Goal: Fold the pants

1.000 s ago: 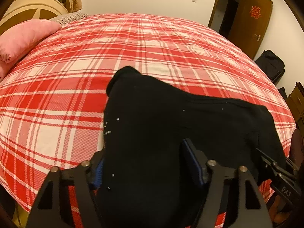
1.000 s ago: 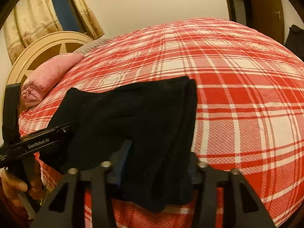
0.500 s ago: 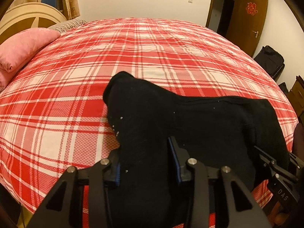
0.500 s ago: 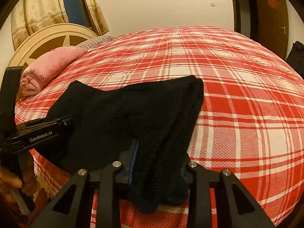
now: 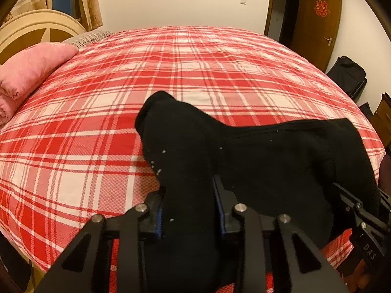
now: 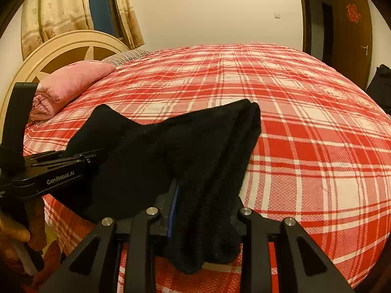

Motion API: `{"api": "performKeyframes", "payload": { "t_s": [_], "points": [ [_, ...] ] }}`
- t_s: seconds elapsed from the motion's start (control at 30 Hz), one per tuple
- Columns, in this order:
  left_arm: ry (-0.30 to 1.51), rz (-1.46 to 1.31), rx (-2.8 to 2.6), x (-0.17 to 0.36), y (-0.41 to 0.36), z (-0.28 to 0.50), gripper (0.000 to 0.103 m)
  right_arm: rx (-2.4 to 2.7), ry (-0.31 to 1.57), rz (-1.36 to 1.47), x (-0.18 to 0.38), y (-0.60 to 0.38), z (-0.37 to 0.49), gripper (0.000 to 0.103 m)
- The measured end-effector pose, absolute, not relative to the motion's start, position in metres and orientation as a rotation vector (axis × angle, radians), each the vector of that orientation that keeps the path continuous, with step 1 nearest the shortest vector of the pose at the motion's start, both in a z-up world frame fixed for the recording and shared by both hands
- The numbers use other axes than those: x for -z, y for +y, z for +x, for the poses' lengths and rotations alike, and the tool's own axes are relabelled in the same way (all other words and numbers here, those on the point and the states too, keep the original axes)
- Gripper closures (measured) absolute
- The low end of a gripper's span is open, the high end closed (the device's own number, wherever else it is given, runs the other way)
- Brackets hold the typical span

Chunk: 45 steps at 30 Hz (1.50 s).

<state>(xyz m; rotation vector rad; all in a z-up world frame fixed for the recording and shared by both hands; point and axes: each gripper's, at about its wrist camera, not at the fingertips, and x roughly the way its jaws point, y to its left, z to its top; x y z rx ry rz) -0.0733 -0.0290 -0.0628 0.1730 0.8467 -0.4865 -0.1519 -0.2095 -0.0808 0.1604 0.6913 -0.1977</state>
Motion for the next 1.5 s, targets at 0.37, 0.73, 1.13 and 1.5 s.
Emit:
{"api": "performKeyframes", "payload": {
  "t_s": [0.37,0.73,1.13,1.5],
  "points": [
    [0.837,0.162,0.506,0.056,-0.028,-0.075,0.075,0.201,0.668,0.133,0.066,-0.200,-0.154,0.073],
    [0.850,0.138,0.612,0.046,-0.043,-0.087,0.076,0.266,0.632,0.162,0.044,-0.218,-0.176,0.073],
    [0.843,0.113,0.546,0.037,-0.027,-0.064,0.077,0.209,0.625,0.121,0.037,-0.209,-0.145,0.073],
    [0.815,0.050,0.417,0.029,0.020,-0.033,0.076,0.093,0.605,0.074,0.030,-0.176,-0.086,0.073]
  ]
}}
